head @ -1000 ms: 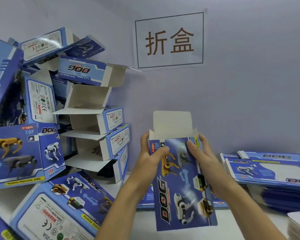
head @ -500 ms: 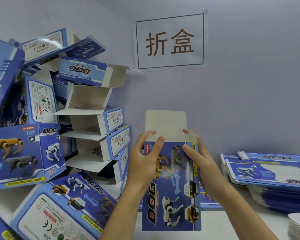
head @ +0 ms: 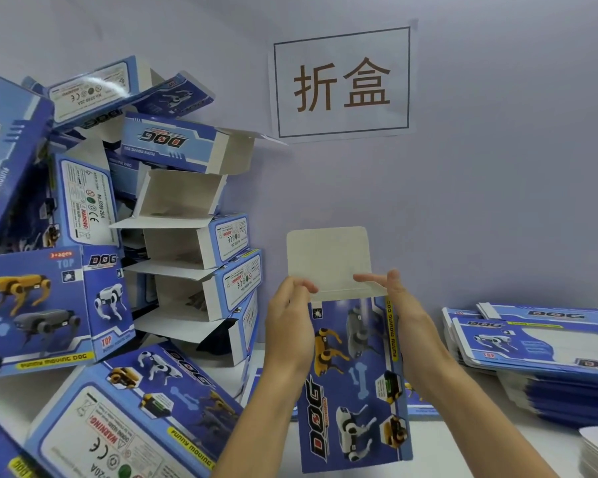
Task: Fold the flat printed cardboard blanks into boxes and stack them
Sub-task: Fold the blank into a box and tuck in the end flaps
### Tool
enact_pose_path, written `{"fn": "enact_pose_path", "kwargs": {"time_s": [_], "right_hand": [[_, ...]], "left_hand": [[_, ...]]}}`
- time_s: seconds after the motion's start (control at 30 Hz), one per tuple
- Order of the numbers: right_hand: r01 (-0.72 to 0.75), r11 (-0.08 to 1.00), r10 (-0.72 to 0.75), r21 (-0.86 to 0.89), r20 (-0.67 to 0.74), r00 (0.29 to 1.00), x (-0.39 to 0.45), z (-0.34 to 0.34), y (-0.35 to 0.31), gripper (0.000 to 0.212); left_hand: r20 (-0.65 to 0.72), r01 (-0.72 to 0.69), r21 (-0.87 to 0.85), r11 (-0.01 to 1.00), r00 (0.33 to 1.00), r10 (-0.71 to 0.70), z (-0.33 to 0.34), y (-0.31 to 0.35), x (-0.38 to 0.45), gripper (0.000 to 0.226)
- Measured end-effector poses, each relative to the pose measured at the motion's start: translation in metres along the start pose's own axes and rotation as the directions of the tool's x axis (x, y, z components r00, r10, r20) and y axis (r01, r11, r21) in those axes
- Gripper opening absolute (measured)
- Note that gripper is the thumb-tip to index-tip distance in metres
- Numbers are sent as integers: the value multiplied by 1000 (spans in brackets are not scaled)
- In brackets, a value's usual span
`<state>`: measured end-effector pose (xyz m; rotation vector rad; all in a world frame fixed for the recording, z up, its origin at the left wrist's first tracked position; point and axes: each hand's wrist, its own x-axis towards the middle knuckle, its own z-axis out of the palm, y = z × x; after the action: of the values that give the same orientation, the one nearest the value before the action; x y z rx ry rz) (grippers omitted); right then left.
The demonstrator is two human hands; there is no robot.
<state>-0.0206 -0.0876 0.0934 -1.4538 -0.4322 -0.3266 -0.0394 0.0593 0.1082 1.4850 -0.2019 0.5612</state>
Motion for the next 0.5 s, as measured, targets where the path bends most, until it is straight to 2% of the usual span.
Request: {"fn": "enact_pose_path", "kwargs": {"time_s": [0.07, 0.17, 0.3, 0.4, 0.5], "right_hand": [[-5, 999, 4, -34, -32, 999, 3, 0, 1, 35], [-38, 998, 34, -47, -71, 997, 3, -1, 4, 28], [-106, 989, 120, 105, -132, 984, -1, 1, 1, 17], [-131, 979, 158, 154, -178, 971, -1, 1, -5, 27], [-137, 975, 168, 176, -179, 969, -4, 1, -11, 46]], "left_hand": [[8, -6, -6, 1000, 1000, 6, 1, 1, -2, 20], [30, -2, -30, 1000, 1000, 3, 1, 3, -4, 25], [55, 7, -70, 997, 998, -4, 0, 1, -3, 38], [129, 122, -118, 986, 986, -106, 1, 0, -3, 34], [232, 299, -229, 926, 941, -247, 0, -1, -2, 16]]}}
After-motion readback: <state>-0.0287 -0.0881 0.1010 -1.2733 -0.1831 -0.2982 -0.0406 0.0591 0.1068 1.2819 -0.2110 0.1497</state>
